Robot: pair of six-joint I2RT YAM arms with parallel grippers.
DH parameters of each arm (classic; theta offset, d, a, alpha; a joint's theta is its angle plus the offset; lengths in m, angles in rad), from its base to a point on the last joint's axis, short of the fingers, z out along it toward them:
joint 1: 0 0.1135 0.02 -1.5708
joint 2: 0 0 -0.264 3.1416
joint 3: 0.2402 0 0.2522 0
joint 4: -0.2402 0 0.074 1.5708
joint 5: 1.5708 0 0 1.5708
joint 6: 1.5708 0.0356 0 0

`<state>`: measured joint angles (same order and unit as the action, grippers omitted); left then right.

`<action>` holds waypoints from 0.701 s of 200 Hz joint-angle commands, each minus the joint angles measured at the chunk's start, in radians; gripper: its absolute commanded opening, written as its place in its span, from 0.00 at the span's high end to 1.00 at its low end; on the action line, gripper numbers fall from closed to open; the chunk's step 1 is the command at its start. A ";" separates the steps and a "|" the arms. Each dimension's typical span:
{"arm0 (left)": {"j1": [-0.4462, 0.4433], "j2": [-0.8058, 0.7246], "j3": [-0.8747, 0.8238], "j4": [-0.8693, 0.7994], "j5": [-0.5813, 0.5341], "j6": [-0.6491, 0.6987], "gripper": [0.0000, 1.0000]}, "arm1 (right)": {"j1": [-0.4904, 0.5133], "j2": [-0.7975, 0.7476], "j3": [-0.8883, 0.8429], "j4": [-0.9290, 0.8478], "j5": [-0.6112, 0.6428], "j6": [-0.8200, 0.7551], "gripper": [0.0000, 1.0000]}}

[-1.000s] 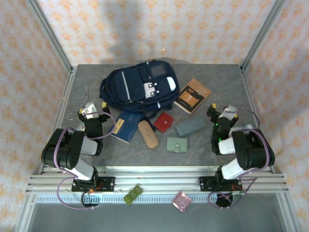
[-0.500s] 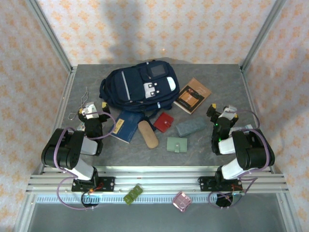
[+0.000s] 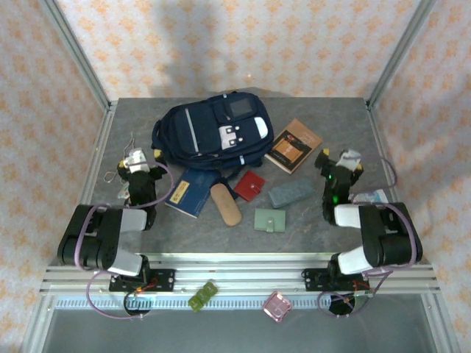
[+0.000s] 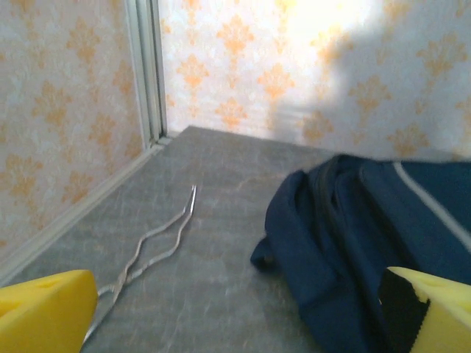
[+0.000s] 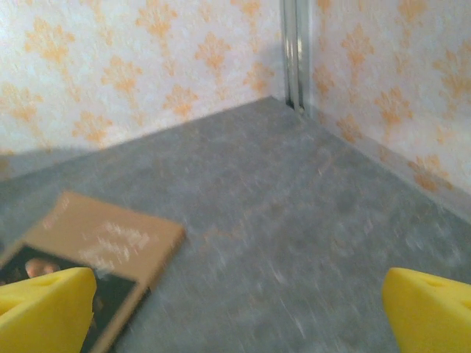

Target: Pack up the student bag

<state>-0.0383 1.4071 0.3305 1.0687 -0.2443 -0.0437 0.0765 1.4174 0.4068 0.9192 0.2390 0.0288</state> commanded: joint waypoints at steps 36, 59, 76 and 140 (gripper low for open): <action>0.067 -0.175 0.204 -0.455 0.264 -0.474 0.02 | -0.111 -0.086 0.308 -0.527 -0.399 0.567 0.11; 0.065 -0.125 0.295 -0.614 0.453 -0.517 0.40 | -0.101 -0.001 0.369 -0.531 -0.630 0.603 0.35; 0.045 -0.081 0.351 -0.773 0.490 -0.573 0.44 | -0.050 0.046 0.417 -0.603 -0.699 0.596 0.30; -0.111 -0.051 0.250 -0.723 0.524 -0.719 0.36 | 0.142 0.285 0.498 -0.639 -0.848 0.735 0.27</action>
<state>-0.1204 1.3361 0.6121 0.3504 0.2352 -0.6666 0.1585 1.6314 0.8570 0.3042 -0.5262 0.6781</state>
